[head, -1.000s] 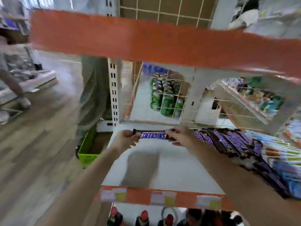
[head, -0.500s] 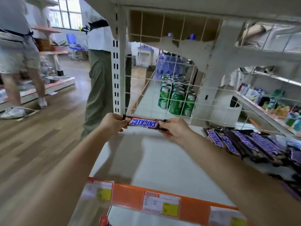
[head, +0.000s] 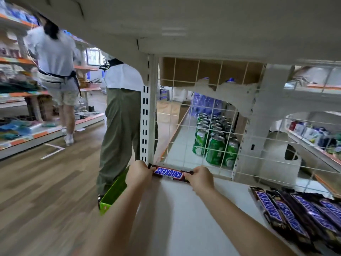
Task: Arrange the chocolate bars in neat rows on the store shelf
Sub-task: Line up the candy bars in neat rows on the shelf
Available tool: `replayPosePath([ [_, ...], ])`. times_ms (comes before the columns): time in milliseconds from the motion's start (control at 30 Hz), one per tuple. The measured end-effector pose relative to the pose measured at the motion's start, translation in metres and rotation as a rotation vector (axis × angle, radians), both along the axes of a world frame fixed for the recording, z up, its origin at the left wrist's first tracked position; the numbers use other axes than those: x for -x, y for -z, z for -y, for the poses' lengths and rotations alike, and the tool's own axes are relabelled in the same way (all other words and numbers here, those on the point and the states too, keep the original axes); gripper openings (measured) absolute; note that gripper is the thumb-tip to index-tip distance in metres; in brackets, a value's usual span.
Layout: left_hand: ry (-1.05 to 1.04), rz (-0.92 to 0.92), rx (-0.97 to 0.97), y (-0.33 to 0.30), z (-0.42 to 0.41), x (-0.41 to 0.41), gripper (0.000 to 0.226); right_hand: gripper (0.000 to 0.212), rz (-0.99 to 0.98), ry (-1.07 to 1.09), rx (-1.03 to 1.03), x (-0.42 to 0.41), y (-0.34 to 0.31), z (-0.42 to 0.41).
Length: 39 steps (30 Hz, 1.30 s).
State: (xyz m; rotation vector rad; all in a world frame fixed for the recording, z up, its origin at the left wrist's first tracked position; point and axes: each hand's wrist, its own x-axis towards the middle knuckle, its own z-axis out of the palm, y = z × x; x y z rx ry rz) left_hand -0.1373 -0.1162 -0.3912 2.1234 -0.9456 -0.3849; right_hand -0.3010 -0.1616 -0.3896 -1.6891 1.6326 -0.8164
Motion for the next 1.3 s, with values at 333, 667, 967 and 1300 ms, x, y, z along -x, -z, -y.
replayPosePath([
  [333,0.109,0.539,-0.217,-0.002,0.012,0.011,0.028,0.015,-0.179,-0.039,0.141,-0.004,0.002,0.005],
  [667,0.183,0.682,-0.231,-0.011,-0.013,0.027,0.035,0.025,-0.35,-0.199,0.243,0.006,-0.011,-0.007],
  [967,0.426,0.713,-0.136,-0.021,-0.052,0.098,0.037,0.033,-0.535,-0.331,0.391,0.072,-0.021,-0.06],
  [1300,0.52,0.714,-0.133,-0.036,-0.113,0.202,0.038,0.033,-0.625,-0.218,0.391,0.188,-0.025,-0.122],
])
